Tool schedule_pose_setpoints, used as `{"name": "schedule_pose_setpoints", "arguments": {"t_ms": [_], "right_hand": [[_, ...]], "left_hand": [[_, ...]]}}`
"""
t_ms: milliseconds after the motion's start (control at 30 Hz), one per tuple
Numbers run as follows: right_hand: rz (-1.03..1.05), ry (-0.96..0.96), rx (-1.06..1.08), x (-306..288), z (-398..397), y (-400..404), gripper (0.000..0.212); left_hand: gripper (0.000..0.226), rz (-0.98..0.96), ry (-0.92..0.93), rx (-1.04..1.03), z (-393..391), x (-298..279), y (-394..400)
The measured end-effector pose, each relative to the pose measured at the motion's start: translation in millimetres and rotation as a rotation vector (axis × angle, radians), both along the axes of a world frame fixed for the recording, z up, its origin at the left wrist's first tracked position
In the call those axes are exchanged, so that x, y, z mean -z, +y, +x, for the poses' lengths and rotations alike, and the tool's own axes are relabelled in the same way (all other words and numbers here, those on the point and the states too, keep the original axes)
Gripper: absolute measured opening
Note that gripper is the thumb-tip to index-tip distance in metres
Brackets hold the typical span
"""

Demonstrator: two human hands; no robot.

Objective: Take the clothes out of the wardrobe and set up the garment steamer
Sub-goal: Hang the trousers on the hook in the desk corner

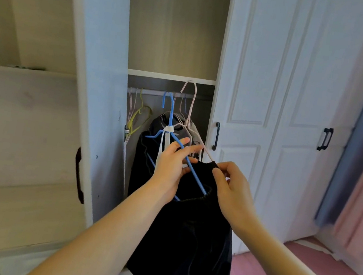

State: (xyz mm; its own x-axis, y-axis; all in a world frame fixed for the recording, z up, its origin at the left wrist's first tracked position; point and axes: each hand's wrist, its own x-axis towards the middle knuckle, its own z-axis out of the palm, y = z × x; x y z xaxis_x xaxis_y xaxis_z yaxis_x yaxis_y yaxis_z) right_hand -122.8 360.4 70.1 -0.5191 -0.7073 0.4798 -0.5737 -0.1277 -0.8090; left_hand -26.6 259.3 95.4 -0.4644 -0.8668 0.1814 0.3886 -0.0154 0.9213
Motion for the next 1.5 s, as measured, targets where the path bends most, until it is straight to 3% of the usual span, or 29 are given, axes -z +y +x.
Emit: {"name": "schedule_pose_setpoints", "arguments": {"t_ms": [167,300,467,767,933,1267,1500], "right_hand": [[0.000,0.170,-0.025,-11,22,46,0.010],[-0.058,0.122,-0.039,-18,39,76,0.011],[-0.059,0.087,-0.094,-19,71,110,0.012],[-0.048,-0.013,-0.080,-2,139,197,0.013],[-0.044,-0.054,-0.076,8,178,242,0.013],[-0.098,0.071,-0.112,-1,205,310,0.014],[-0.029,0.052,-0.231,-2,195,325,0.017]], "left_hand": [[0.035,-0.033,0.037,0.086,28,-18,28],[0.021,-0.034,0.128,0.146,55,-35,50],[0.029,0.092,0.270,0.300,85,-39,85],[0.024,0.126,0.287,0.383,152,-26,166],[0.032,0.207,0.340,0.410,186,-20,209],[0.028,0.143,0.412,0.304,223,-26,289],[0.034,0.089,0.341,0.165,232,-18,311]]}}
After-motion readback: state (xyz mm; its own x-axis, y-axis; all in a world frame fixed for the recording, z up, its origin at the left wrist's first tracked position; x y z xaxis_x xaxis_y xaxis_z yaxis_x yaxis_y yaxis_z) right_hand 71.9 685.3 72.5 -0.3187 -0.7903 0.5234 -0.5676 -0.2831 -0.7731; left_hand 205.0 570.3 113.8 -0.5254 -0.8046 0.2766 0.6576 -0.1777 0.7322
